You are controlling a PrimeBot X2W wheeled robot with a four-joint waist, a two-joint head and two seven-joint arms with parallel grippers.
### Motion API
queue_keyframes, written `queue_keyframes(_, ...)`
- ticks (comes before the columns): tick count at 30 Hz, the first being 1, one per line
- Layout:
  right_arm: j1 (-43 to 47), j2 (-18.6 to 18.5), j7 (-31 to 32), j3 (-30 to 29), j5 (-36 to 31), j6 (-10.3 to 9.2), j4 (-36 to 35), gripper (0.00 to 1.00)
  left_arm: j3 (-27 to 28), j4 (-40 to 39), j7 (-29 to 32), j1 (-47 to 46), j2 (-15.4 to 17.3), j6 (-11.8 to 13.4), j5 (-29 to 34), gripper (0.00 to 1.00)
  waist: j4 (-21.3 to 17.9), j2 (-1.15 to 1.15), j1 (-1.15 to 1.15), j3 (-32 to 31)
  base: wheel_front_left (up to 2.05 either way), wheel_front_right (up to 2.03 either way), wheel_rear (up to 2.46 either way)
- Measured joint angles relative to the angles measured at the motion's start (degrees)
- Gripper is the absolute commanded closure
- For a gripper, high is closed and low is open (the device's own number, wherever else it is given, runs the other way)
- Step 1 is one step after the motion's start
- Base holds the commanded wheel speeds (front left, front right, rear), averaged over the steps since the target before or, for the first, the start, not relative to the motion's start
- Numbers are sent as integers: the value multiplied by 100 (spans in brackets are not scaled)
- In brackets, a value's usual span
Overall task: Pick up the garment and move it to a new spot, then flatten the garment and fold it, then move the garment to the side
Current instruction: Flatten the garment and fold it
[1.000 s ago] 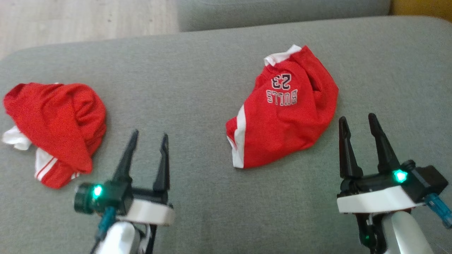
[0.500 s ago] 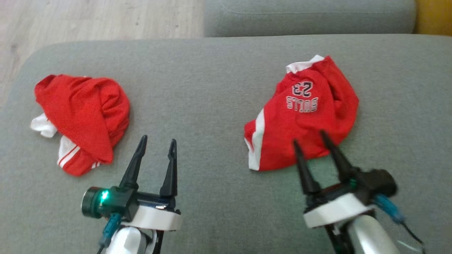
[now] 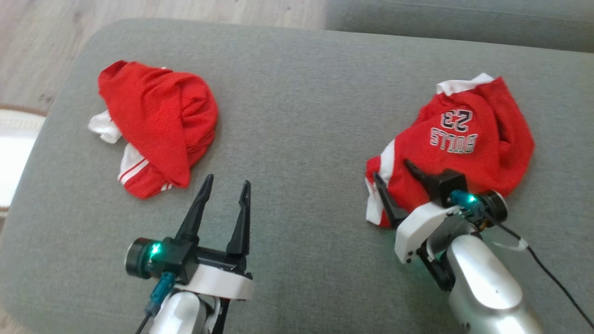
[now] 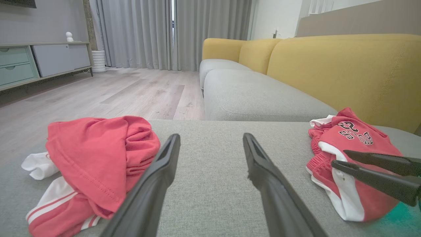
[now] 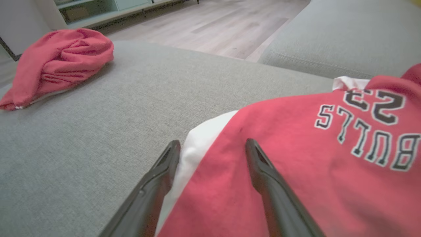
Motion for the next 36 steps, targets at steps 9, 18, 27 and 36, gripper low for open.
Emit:
queue_keyframes(9,-287,-8,215,-198,75,0,535,100,-145,15,0,-90,-7,64,-116,0,200,0,0,101,0,0,0)
queue_keyframes(18,-936,-26,-548,-143,449,0,245,100,-158,44,0,-90,-7,114,-160,0,37,0,0,12,0,0,0)
queue_keyframes(27,-2729,-49,-1068,-761,1332,0,-47,100,-138,42,1,-88,-7,142,-249,0,-24,0,0,-131,0,0,0)
queue_keyframes(36,-2138,-98,-1143,-1836,1277,0,-1060,100,32,-26,0,-51,-8,169,-247,0,-101,0,-1,-227,0,0,0)
